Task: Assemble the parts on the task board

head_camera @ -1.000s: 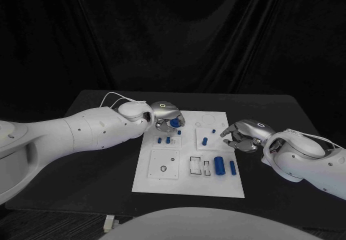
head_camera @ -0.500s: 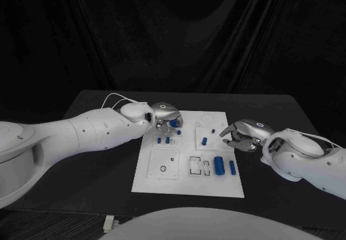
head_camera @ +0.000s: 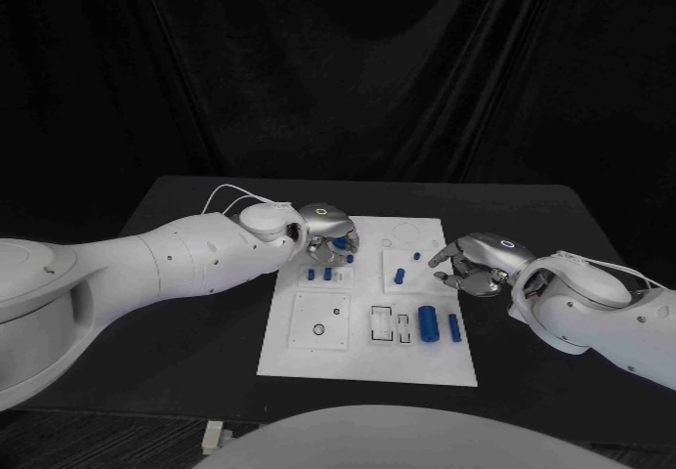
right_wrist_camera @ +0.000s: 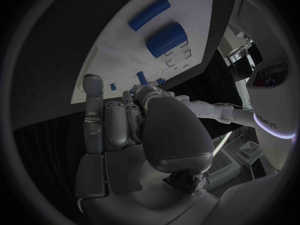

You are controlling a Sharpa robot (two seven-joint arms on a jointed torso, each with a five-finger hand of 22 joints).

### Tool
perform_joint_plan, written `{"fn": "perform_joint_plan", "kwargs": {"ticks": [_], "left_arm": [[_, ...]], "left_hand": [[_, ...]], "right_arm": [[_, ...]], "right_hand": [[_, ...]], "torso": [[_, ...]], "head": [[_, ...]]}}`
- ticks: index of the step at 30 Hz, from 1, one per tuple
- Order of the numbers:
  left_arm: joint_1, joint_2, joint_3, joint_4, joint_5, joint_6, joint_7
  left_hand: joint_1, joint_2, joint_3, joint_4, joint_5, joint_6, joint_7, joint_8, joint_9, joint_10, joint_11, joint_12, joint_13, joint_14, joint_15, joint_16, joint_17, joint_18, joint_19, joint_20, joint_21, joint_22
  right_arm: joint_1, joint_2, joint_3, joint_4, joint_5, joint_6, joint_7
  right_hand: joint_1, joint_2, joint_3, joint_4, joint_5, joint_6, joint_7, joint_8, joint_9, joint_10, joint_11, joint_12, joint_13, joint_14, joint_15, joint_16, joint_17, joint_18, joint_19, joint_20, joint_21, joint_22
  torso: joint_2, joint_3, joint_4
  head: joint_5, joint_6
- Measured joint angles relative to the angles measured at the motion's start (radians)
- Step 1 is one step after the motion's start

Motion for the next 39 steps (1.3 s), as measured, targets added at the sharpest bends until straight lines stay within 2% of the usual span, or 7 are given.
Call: {"fn": "perform_joint_plan", "kwargs": {"ticks": [12,17,22,30,33,36,39], "left_arm": [[-0.008,0.014,0.0,-0.011,-0.001,0.005,0.0],[-0.015,0.021,0.0,-0.021,-0.001,0.006,0.0],[-0.018,0.027,0.002,-0.031,-0.001,0.002,0.0],[-0.026,0.031,0.003,-0.039,0.0,-0.029,0.0],[-0.028,0.031,0.002,-0.04,0.0,-0.046,0.001],[-0.029,0.029,0.001,-0.039,0.0,-0.062,0.004],[-0.03,0.022,0.001,-0.033,-0.001,-0.075,0.009]], "left_hand": [[-0.004,0.004,0.009,-0.009,-0.004,0.0,0.0,0.0,-0.007,0.018,-0.004,0.0,-0.005,0.0,0.0,0.0,0.0,0.0,0.0,0.0,0.0,0.0],[0.0,0.008,0.024,-0.024,0.019,0.009,-0.005,0.0,-0.014,0.045,-0.005,0.007,-0.012,0.0,0.0,0.0,0.0,0.0,0.0,0.0,0.0,0.0],[0.002,0.009,0.031,-0.031,0.02,0.018,-0.004,0.0,-0.017,0.066,-0.006,0.008,-0.014,0.0,0.0,0.0,0.0,0.0,0.0,0.0,0.0,0.0],[0.016,0.032,0.043,-0.057,0.019,0.087,-0.002,0.017,-0.019,0.143,-0.014,0.023,-0.028,0.011,-0.011,0.008,0.0,0.0,0.022,0.0,0.028,0.0],[0.016,0.037,0.044,-0.067,0.019,0.116,-0.002,0.025,-0.019,0.175,-0.014,0.023,-0.035,0.007,-0.015,-0.027,-0.034,0.0,0.027,-0.005,0.028,0.0],[0.015,0.041,0.038,-0.072,0.02,0.151,-0.007,0.036,-0.019,0.204,-0.019,0.022,-0.045,0.007,-0.015,-0.032,-0.045,0.0,0.033,-0.011,0.035,0.0],[0.013,0.042,0.037,-0.079,0.038,0.171,-0.02,0.037,-0.019,0.226,-0.023,0.008,-0.058,0.007,-0.015,-0.037,-0.052,0.0,0.033,-0.011,0.038,0.0]], "right_arm": [[0.0,0.003,0.0,-0.002,0.0,0.0,0.0],[0.0,0.004,0.0,-0.002,0.0,0.0,0.0],[0.0,0.004,0.0,-0.002,0.0,0.0,0.0],[0.0,0.003,0.0,-0.002,0.0,0.0,0.0],[0.0,0.003,0.0,-0.002,0.0,0.0,0.0],[0.0,0.004,0.0,-0.001,0.0,0.0,0.0],[0.0,0.003,0.0,-0.001,0.0,0.001,0.0]], "right_hand": [[0.0,0.0,0.003,0.003,0.0,0.0,0.0,0.0,0.0,0.0,0.0,0.0,0.0,0.0,0.0,0.0,0.0,0.0,0.0,0.0,0.0,0.001],[0.0,0.0,0.003,0.003,0.0,0.0,0.0,0.0,0.0,0.0,0.0,0.0,0.0,0.0,0.0,0.0,0.0,0.0,0.0,0.0,0.0,0.001],[0.0,0.0,0.003,0.003,0.0,0.0,0.0,0.0,0.0,0.0,0.0,0.0,0.0,0.0,0.0,0.0,0.0,0.0,0.0,0.0,0.0,0.001],[0.0,0.0,0.003,0.003,0.0,0.0,0.0,0.0,0.0,0.0,0.0,-0.004,0.0,0.0,0.0,-0.005,-0.003,0.0,0.0,0.0,0.0,0.001],[0.0,0.0,0.003,0.003,0.0,0.0,0.0,0.0,0.0,0.0,0.0,-0.004,0.0,0.0,0.0,-0.005,-0.003,0.0,0.0,0.0,0.0,0.001],[0.0,0.0,0.003,0.003,0.0,0.0,0.0,0.0,0.0,0.0,0.0,-0.004,0.0,0.0,0.0,-0.005,-0.003,0.0,0.0,0.0,0.0,0.0],[0.0,0.0,0.006,0.0,0.0,0.0,0.0,0.0,0.0,0.0,0.0,-0.004,0.0,0.0,0.0,-0.005,-0.004,0.0,0.0,0.0,-0.006,0.0]], "torso": [[-0.001,0.0004,0.0012],[-0.001,0.0005,0.0012],[-0.001,0.0006,0.0012],[-0.001,0.0006,0.0014],[0.0,0.0006,0.0015],[0.0,0.0004,0.0014],[0.0,0.0002,0.0015]], "head": [[-0.001,0.0],[-0.002,0.0],[-0.003,0.0],[-0.002,0.0],[-0.001,0.0],[-0.001,0.0],[-0.001,0.0]]}}
